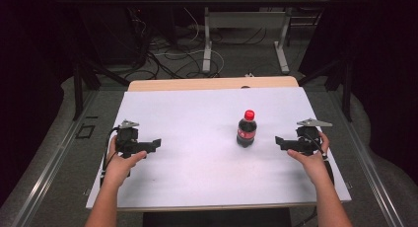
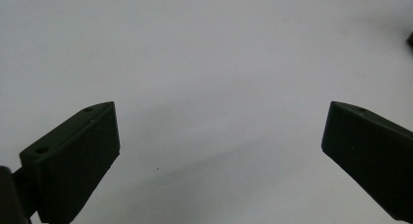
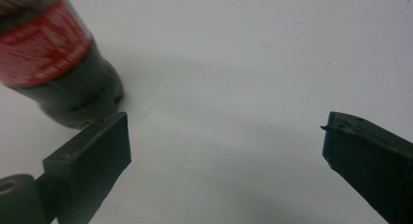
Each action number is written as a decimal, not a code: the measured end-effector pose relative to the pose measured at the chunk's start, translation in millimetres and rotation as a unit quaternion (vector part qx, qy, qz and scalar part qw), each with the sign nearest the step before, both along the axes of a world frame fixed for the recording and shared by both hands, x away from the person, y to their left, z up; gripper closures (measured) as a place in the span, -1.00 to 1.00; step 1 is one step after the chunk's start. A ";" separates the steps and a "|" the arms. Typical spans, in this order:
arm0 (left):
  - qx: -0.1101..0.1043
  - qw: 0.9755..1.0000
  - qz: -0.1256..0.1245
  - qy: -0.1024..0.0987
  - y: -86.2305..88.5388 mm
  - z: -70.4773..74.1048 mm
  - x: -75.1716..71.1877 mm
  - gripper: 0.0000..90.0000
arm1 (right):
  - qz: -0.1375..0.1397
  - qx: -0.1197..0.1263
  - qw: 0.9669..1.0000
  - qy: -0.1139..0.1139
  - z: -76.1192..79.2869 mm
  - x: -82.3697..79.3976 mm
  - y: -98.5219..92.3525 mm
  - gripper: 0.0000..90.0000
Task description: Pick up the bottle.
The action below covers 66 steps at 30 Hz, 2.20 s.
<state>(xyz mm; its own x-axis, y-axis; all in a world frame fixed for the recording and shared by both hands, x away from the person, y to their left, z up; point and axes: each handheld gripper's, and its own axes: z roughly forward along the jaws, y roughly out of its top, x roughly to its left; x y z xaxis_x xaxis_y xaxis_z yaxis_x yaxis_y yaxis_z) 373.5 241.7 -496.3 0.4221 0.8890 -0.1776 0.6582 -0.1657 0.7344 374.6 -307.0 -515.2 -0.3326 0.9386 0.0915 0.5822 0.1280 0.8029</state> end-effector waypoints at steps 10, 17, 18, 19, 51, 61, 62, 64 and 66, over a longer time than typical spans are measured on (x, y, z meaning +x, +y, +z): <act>-0.010 1.000 -0.010 -0.018 -6.2 23.8 -12.3 -0.99 | 0.084 0.000 0.996 -0.034 33.1 -2.2 33.1 -0.69; -0.015 0.999 -0.017 -0.029 -11.0 28.3 -15.8 -0.98 | 0.141 -0.019 0.989 -0.043 41.2 7.4 59.5 -0.67; -0.014 0.999 -0.019 -0.029 -11.4 28.5 -15.9 -0.98 | 0.148 -0.018 0.988 -0.044 40.4 9.0 63.4 -0.67; -0.013 0.999 -0.021 -0.026 -11.9 28.8 -16.3 -0.98 | 0.152 -0.022 0.987 -0.043 40.1 9.6 66.0 -0.67; 0.007 0.999 -0.031 -0.025 -21.6 24.5 -17.3 -0.98 | 0.187 -0.022 0.982 -0.007 1.5 37.2 98.3 -0.40; 0.010 0.999 -0.036 -0.026 -21.1 25.8 -17.5 -0.98 | 0.187 -0.035 0.982 -0.012 2.4 36.5 100.4 -0.35; 0.010 0.999 -0.036 -0.026 -21.0 25.9 -17.6 -0.98 | 0.185 -0.038 0.982 -0.019 2.0 36.4 100.6 -0.35; 0.007 0.999 -0.033 -0.023 -21.8 25.6 -18.0 -0.98 | 0.184 -0.039 0.982 -0.019 2.2 35.8 100.5 -0.34; 0.007 0.999 -0.034 -0.024 -22.0 25.2 -17.7 -0.98 | 0.184 -0.038 0.982 -0.017 2.2 35.6 100.2 -0.34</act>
<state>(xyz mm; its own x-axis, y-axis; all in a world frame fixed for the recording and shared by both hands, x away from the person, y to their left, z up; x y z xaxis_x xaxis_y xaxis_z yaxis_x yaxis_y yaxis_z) 355.8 219.6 -471.1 0.4895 0.8603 -0.1423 0.6085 -0.2200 0.7625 410.2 -206.8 -513.0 -0.6528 0.7575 0.0089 0.4581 0.3853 0.8011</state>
